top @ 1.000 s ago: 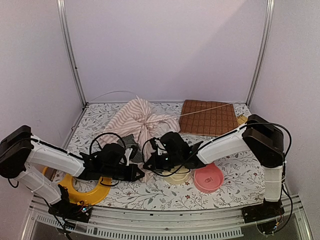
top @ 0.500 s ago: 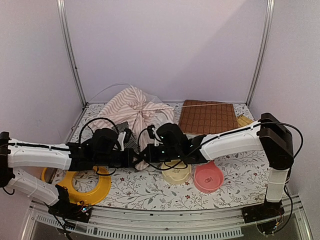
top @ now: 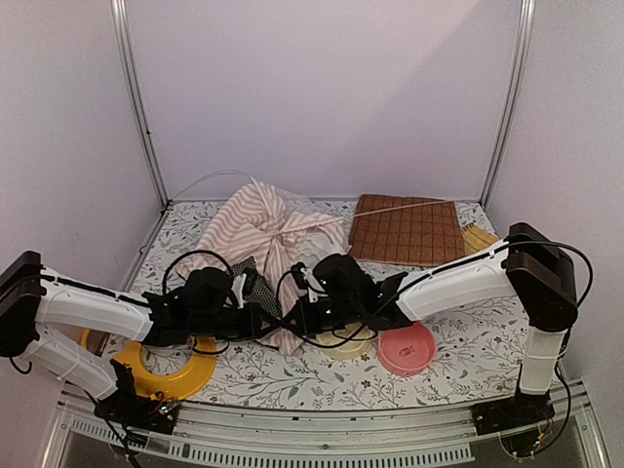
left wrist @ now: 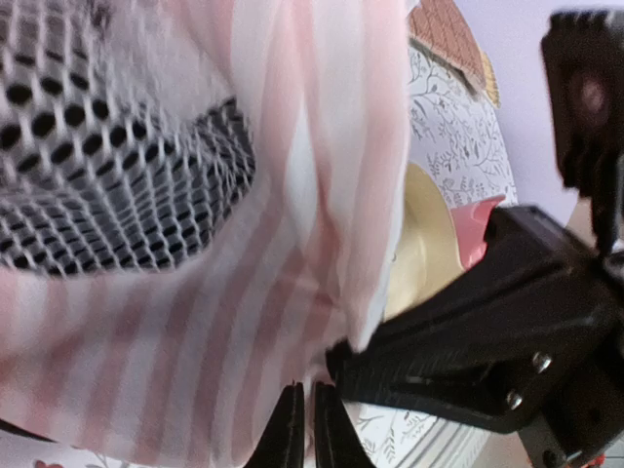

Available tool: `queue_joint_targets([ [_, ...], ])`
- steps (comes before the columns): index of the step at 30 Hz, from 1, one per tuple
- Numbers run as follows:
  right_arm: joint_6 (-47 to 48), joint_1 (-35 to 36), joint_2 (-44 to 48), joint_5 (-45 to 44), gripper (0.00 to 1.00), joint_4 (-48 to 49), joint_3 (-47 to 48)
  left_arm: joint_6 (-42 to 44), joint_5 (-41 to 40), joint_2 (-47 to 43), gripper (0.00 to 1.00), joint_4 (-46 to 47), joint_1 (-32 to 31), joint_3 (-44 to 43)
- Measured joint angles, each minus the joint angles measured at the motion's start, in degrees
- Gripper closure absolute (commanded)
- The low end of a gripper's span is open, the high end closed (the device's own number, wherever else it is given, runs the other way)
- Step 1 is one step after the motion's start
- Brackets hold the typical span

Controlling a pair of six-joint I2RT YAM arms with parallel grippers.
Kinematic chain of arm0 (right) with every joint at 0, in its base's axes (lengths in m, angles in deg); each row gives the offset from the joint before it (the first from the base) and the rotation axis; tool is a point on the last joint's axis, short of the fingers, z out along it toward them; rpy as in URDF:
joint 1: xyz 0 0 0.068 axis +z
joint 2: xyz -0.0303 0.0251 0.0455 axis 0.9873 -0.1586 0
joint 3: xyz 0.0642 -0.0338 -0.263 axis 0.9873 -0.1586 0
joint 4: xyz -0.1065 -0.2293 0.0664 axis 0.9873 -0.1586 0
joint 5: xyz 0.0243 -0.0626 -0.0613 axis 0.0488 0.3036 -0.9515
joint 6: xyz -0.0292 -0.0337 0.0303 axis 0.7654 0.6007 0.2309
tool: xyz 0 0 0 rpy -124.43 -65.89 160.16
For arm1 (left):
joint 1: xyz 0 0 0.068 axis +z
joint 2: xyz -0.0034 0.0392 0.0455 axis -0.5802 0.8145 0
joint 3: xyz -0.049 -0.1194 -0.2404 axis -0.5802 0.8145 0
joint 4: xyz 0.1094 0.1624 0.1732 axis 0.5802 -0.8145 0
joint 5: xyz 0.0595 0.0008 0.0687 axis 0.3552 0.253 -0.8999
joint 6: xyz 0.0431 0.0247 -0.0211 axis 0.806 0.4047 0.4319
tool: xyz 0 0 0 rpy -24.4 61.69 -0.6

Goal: Set up the pet tent
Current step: Pick up the tent from the center of the board.

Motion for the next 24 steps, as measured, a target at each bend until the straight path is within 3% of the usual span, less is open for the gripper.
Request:
queue_joint_targets([
  [4,0.4,0.9,-0.7,3.7,1.0,-1.1,-2.0,0.1,-4.1,-1.2,0.65,0.1,0.0,0.0],
  [11,1.0,1.8,-1.7,5.8,1.0,-2.4,-2.6,1.6,-10.7,-6.8,0.58,-4.9,0.1,-1.3],
  [16,2.2,1.8,-1.7,5.7,0.8,-4.2,-2.2,6.7,-15.2,-12.0,0.51,-12.5,2.6,-7.3],
  [24,4.2,1.8,-0.3,4.2,0.53,-10.2,0.8,21.1,-15.3,-10.8,0.47,-20.5,15.7,-20.6],
])
